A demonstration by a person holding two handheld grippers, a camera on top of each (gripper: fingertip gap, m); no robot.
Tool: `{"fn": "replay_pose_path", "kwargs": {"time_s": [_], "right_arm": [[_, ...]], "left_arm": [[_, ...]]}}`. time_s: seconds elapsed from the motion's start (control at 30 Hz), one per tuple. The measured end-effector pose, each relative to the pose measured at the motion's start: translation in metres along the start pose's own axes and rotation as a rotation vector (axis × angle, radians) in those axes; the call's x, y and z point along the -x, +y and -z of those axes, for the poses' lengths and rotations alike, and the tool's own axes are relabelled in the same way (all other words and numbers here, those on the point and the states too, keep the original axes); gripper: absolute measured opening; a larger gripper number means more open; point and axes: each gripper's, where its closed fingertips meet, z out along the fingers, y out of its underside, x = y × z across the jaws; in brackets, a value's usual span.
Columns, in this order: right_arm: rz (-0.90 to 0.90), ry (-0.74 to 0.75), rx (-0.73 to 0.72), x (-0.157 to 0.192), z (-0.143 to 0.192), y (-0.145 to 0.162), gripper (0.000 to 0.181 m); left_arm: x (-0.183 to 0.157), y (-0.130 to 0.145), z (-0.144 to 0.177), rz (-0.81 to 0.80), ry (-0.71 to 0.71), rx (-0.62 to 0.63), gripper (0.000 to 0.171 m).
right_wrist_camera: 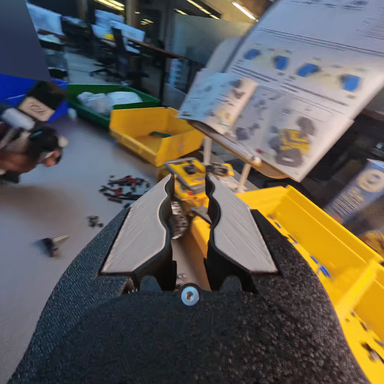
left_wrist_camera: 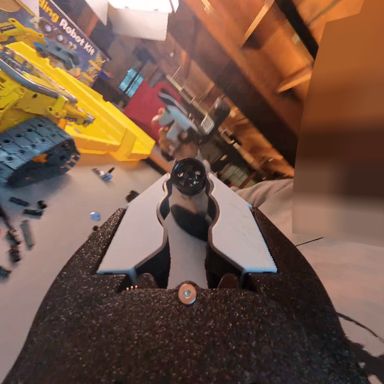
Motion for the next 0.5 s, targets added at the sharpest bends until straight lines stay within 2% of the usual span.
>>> {"fn": "replay_pose_path", "kwargs": {"time_s": [0.1, 0.13, 0.2, 0.33, 0.4, 0.5], "right_arm": [[0.154, -0.202, -0.044, 0.117, -0.025, -0.006, 0.027], [0.164, -0.243, -0.06, 0.145, -0.033, -0.008, 0.027], [0.166, -0.264, -0.089, 0.18, -0.05, -0.013, 0.029], [0.223, -0.218, -0.101, 0.206, -0.079, -0.021, 0.042], [0.291, -0.158, -0.066, 0.205, -0.089, -0.017, 0.036], [0.311, -0.169, -0.054, 0.207, -0.088, -0.014, 0.03]], "left_arm": [[-0.013, -0.013, 0.005, 0.145, 0.151, -0.101, 0.031], [-0.015, -0.013, 0.004, 0.172, 0.177, -0.108, 0.031], [-0.017, -0.01, 0.001, 0.214, 0.211, -0.106, 0.031], [-0.019, -0.002, -0.008, 0.266, 0.234, -0.09, 0.031], [-0.02, 0.0, -0.01, 0.286, 0.244, -0.091, 0.031], [-0.015, 0.001, -0.011, 0.265, 0.205, -0.079, 0.031]]}}
